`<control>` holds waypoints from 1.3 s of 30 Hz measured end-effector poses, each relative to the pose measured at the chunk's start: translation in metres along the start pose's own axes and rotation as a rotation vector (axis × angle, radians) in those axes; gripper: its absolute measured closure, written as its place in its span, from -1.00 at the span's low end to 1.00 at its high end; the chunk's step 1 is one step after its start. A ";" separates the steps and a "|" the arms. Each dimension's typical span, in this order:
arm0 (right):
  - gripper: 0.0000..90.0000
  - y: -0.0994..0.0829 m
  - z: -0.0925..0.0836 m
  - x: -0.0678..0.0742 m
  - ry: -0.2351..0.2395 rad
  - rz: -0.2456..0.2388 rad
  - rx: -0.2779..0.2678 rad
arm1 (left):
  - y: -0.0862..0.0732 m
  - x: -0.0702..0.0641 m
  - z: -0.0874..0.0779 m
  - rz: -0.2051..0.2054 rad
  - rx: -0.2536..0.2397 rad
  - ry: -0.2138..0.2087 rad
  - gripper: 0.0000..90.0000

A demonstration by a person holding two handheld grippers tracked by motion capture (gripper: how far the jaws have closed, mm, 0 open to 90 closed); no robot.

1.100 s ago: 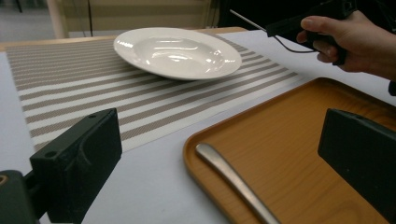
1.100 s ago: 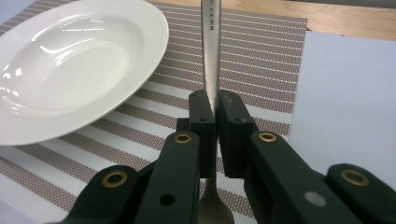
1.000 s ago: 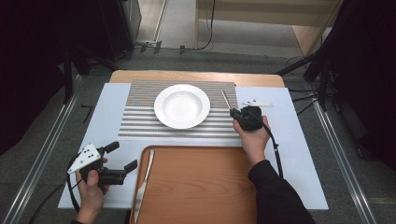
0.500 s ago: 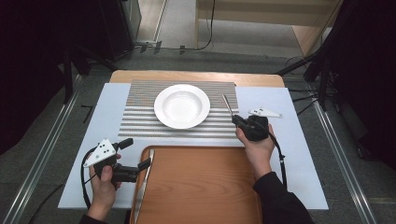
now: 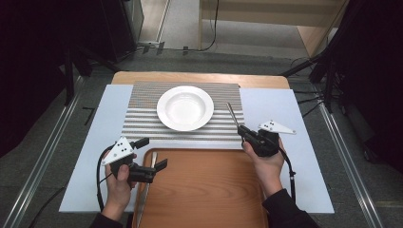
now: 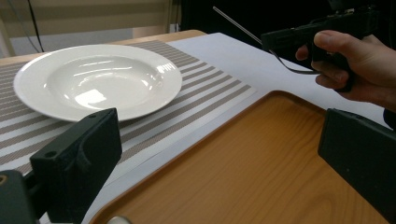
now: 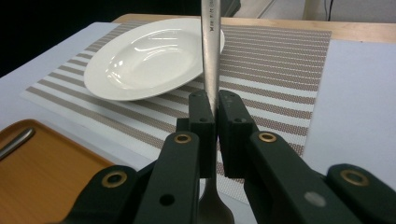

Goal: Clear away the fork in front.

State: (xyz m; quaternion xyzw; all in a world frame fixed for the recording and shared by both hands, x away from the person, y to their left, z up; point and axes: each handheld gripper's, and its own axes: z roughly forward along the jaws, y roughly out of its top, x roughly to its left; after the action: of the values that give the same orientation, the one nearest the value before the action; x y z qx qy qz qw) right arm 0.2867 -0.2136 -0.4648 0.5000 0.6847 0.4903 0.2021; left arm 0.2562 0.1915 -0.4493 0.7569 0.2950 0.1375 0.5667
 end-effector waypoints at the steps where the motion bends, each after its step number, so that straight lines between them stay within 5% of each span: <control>1: 0.87 -0.001 -0.002 0.001 0.005 -0.006 -0.006 | 0.001 -0.002 0.002 -0.001 -0.003 -0.004 -1.00; 28: 0.87 -0.041 -0.043 0.028 0.113 -0.035 -0.090 | 0.020 -0.047 0.059 0.012 0.008 -0.123 -1.00; 39: 0.86 -0.053 -0.050 0.040 0.130 -0.063 -0.104 | 0.024 -0.059 0.074 -0.016 0.000 -0.161 -1.00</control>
State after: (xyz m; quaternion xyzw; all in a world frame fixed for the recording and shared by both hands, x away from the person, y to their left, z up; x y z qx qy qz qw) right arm 0.2059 -0.2029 -0.4812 0.4341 0.6855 0.5500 0.1980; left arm 0.2566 0.0937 -0.4435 0.7633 0.2543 0.0716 0.5896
